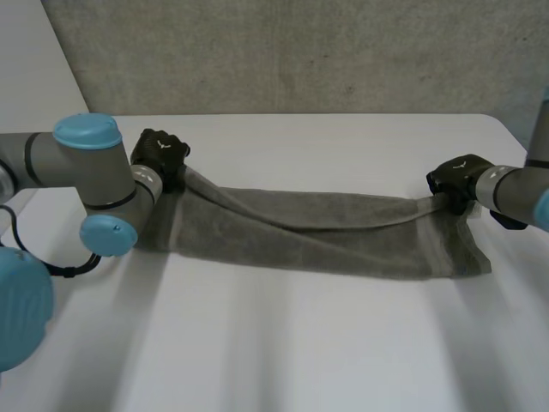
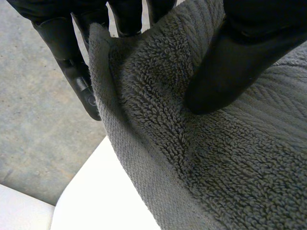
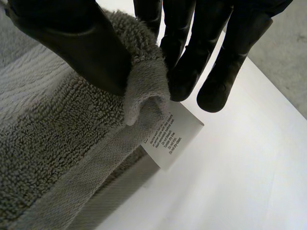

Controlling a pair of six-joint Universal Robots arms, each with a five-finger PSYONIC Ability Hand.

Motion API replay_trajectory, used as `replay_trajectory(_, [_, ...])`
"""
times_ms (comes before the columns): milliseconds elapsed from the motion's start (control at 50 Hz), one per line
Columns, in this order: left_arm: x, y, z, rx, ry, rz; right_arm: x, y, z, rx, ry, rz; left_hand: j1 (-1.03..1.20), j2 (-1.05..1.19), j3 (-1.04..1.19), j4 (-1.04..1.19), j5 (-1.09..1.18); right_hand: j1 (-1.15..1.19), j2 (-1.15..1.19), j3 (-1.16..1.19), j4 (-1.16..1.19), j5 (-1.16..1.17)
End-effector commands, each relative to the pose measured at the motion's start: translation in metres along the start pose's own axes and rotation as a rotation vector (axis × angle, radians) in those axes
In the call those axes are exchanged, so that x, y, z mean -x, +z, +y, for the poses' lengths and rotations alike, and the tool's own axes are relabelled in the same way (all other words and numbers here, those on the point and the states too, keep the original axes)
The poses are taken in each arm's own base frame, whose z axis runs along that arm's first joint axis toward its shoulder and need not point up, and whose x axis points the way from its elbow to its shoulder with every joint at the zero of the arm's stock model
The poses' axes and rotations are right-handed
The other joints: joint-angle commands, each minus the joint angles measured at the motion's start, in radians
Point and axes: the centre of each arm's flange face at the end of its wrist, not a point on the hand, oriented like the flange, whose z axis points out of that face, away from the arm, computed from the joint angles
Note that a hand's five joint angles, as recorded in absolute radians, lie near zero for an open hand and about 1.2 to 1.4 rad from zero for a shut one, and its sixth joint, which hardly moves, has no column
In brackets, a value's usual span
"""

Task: Fold the towel.

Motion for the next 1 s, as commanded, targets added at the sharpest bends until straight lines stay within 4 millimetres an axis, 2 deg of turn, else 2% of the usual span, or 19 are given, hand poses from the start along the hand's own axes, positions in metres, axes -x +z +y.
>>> replay_trajectory(20, [-0.002, 0.019, 0.007, -0.019, 0.001, -0.04, -0.001, 0.024, 0.01, 0.037, -0.011, 0.082, 0.04, 0.032, 0.012, 0.037, 0.021, 0.065, 0.091, 0.06, 0.052, 0.06])
replay_trajectory(260, [-0.009, 0.024, 0.018, -0.003, 0.003, -0.035, -0.009, 0.04, 0.006, -0.02, -0.029, 0.203, 0.04, 0.032, 0.012, 0.037, 0.021, 0.065, 0.091, 0.06, 0.052, 0.06])
replay_trajectory(280, [-0.011, 0.024, 0.021, 0.006, 0.003, -0.03, -0.008, 0.042, 0.008, -0.015, -0.03, 0.203, 0.04, 0.032, 0.012, 0.037, 0.021, -0.105, -0.079, -0.11, -0.118, -0.11])
replay_trajectory(300, [-0.012, 0.023, 0.022, 0.015, 0.002, -0.03, -0.005, 0.043, 0.01, -0.009, -0.029, 0.197, 0.04, 0.032, 0.012, 0.037, 0.021, -0.767, -0.74, -0.772, -0.78, -0.772])
replay_trajectory(320, [-0.012, 0.023, 0.022, 0.015, 0.002, -0.03, -0.005, 0.044, 0.01, -0.009, -0.029, 0.197, 0.04, 0.032, 0.012, 0.037, 0.021, -0.773, -0.747, -0.779, -0.786, -0.779])
replay_trajectory(340, [-0.014, 0.022, 0.024, 0.027, 0.004, -0.029, -0.003, 0.044, 0.01, -0.007, -0.033, 0.193, -0.192, -0.2, -0.22, -0.195, -0.211, -1.157, -1.13, -1.162, -1.17, -1.162])
replay_trajectory(360, [-0.015, 0.02, 0.025, 0.039, 0.003, -0.03, -0.003, 0.044, 0.01, -0.007, -0.033, 0.193, -0.744, -0.752, -0.771, -0.747, -0.763, -1.157, -1.13, -1.162, -1.17, -1.162])
replay_trajectory(380, [-0.015, 0.02, 0.025, 0.039, 0.003, -0.03, 0.0, 0.043, 0.009, -0.008, -0.034, 0.189, -0.75, -0.757, -0.777, -0.753, -0.769, -1.157, -1.13, -1.162, -1.17, -1.162])
replay_trajectory(400, [-0.017, 0.018, 0.025, 0.05, 0.004, -0.028, 0.0, 0.042, 0.008, -0.01, -0.029, 0.188, -1.182, -1.19, -1.209, -1.185, -1.201, -1.157, -1.13, -1.162, -1.17, -1.162])
replay_trajectory(480, [-0.016, 0.014, 0.02, 0.053, 0.004, -0.03, -0.002, 0.036, 0.0, -0.031, -0.02, 0.188, -1.178, -1.186, -1.206, -1.181, -1.197, -1.157, -1.13, -1.162, -1.17, -1.162])
replay_trajectory(580, [-0.007, 0.004, 0.009, 0.065, -0.008, -0.041, -0.011, 0.015, -0.02, -0.099, 0.041, 0.157, -1.175, -1.183, -1.203, -1.178, -1.194, -1.157, -1.13, -1.162, -1.17, -1.162])
replay_trajectory(620, [0.002, -0.006, 0.005, 0.078, -0.041, -0.045, -0.012, -0.008, -0.033, -0.138, 0.055, 0.113, -1.169, -1.177, -1.197, -1.173, -1.189, -1.157, -1.13, -1.162, -1.17, -1.162])
replay_trajectory(640, [0.002, -0.006, 0.005, 0.078, -0.041, -0.045, -0.012, -0.008, -0.033, -0.138, 0.055, 0.113, -1.169, -1.177, -1.197, -1.173, -1.188, -1.157, -1.13, -1.162, -1.17, -1.162])
replay_trajectory(680, [0.012, -0.019, -0.002, 0.085, -0.095, -0.049, -0.021, -0.035, -0.039, -0.157, 0.059, 0.112, -1.158, -1.165, -1.185, -1.161, -1.177, -1.157, -1.13, -1.162, -1.17, -1.162])
replay_trajectory(700, [0.012, -0.019, -0.002, 0.085, -0.095, -0.049, -0.021, -0.035, -0.039, -0.157, 0.059, 0.112, -1.158, -1.165, -1.185, -1.161, -1.177, -1.157, -1.13, -1.162, -1.17, -1.162])
replay_trajectory(780, [0.026, -0.042, -0.01, 0.092, -0.168, -0.055, -0.019, -0.066, -0.025, -0.114, 0.07, 0.11, -1.158, -1.165, -1.185, -1.161, -1.177, -1.157, -1.13, -1.162, -1.17, -1.162])
replay_trajectory(800, [0.026, -0.042, -0.01, 0.092, -0.168, -0.055, -0.019, -0.066, -0.025, -0.114, 0.07, 0.11, -1.158, -1.165, -1.185, -1.161, -1.177, -1.157, -1.13, -1.162, -1.17, -1.162])
replay_trajectory(840, [0.032, -0.057, -0.016, 0.092, -0.2, -0.06, -0.007, -0.081, -0.011, -0.086, 0.075, 0.09, -1.161, -1.168, -1.188, -1.164, -1.18, -1.138, -1.112, -1.143, -1.151, -1.143])
replay_trajectory(1000, [0.03, -0.086, -0.026, 0.046, -0.218, 0.005, 0.027, -0.091, 0.037, -0.016, 0.028, 0.049, -1.158, -1.165, -1.185, -1.161, -1.177, -0.991, -0.965, -0.996, -1.004, -0.996])
